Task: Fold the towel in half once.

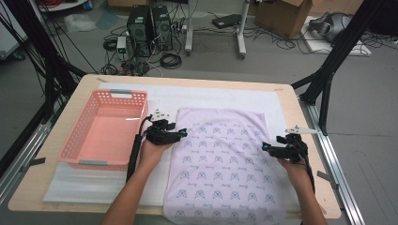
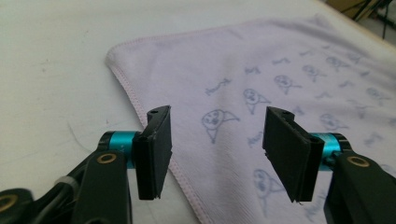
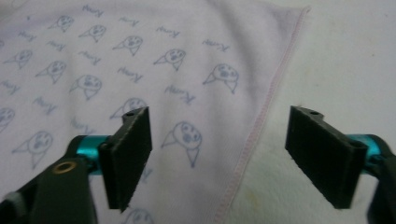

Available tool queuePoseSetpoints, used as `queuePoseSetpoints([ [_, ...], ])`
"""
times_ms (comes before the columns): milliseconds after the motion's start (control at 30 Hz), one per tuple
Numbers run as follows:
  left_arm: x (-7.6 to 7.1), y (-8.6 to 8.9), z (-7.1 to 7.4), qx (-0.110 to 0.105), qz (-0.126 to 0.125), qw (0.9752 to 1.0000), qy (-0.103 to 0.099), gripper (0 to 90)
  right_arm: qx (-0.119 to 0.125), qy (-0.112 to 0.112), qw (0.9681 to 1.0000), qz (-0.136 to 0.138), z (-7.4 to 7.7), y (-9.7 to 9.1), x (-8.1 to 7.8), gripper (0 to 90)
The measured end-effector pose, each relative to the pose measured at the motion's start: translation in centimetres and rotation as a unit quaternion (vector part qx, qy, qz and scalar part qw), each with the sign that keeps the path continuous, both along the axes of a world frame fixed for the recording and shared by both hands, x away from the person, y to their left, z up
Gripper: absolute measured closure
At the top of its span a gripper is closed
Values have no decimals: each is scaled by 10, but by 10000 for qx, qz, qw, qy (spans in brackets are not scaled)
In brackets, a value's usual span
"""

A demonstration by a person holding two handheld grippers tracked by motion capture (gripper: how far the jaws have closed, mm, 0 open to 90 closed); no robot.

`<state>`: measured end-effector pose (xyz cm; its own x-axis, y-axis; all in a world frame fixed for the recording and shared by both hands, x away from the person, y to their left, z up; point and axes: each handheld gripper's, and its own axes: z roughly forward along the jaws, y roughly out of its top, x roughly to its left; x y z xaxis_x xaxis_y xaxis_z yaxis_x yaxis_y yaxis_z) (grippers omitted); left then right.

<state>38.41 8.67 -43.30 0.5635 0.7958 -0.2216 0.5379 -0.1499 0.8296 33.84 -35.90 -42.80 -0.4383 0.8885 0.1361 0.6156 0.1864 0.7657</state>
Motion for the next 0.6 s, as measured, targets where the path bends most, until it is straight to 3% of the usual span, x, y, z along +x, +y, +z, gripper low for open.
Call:
queuePoseSetpoints([
  [167,16,-2,-9,27,208,9997,154,423,-135,149,9997,-126,-3,0,17,287],
  [267,21,-2,-18,276,380,9985,272,423,-157,129,9995,-260,-6,0,24,336],
  [333,23,-1,-19,227,424,9985,264,447,-240,220,9988,-368,-10,-1,31,352],
  [400,22,-2,-19,334,438,9982,240,457,-275,260,9983,-447,-11,-2,36,378],
  [533,20,-9,-19,716,584,9957,79,582,-527,396,9965,-516,-12,5,45,499],
  [600,20,-9,-18,831,647,9944,43,656,-703,314,9956,-526,-12,9,46,575],
])
